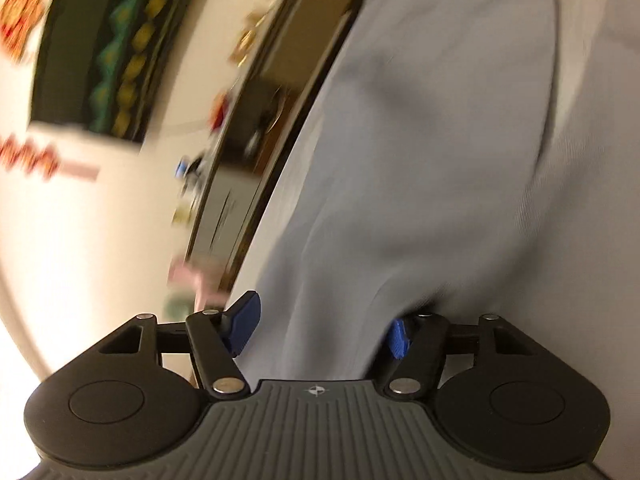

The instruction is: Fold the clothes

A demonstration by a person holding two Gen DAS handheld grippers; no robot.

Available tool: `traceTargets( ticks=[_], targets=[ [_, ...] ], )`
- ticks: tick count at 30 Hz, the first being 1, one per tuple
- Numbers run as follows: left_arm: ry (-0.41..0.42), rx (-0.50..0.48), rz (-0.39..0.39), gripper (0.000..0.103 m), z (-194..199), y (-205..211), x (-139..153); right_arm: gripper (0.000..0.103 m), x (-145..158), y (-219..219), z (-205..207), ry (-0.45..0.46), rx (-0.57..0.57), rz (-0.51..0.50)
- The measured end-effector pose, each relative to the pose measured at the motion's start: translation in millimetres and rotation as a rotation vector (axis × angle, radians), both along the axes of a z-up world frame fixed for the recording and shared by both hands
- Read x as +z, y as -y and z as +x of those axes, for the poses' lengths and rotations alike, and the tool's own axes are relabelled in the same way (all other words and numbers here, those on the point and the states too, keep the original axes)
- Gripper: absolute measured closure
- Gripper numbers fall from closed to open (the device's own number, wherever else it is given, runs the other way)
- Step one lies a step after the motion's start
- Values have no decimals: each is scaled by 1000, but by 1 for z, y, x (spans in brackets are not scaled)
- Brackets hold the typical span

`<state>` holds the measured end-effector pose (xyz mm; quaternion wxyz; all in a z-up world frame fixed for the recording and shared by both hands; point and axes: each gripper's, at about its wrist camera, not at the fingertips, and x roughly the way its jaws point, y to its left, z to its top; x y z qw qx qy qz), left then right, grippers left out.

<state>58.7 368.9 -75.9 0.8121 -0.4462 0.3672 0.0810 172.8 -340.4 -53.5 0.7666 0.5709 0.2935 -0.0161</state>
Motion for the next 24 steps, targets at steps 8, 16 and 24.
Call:
traceTargets(
  ticks=[8,16,24],
  targets=[
    [-22,-3,52,101,9,4,2,88,-1,74,25,-74,-181,-196],
    [168,79,48,102,-29,-15,42,103,128,33,-104,301,-110,-566],
    [62,113,52,102,-36,-28,28,66,19,47,-224,48,-134,-366]
  ],
)
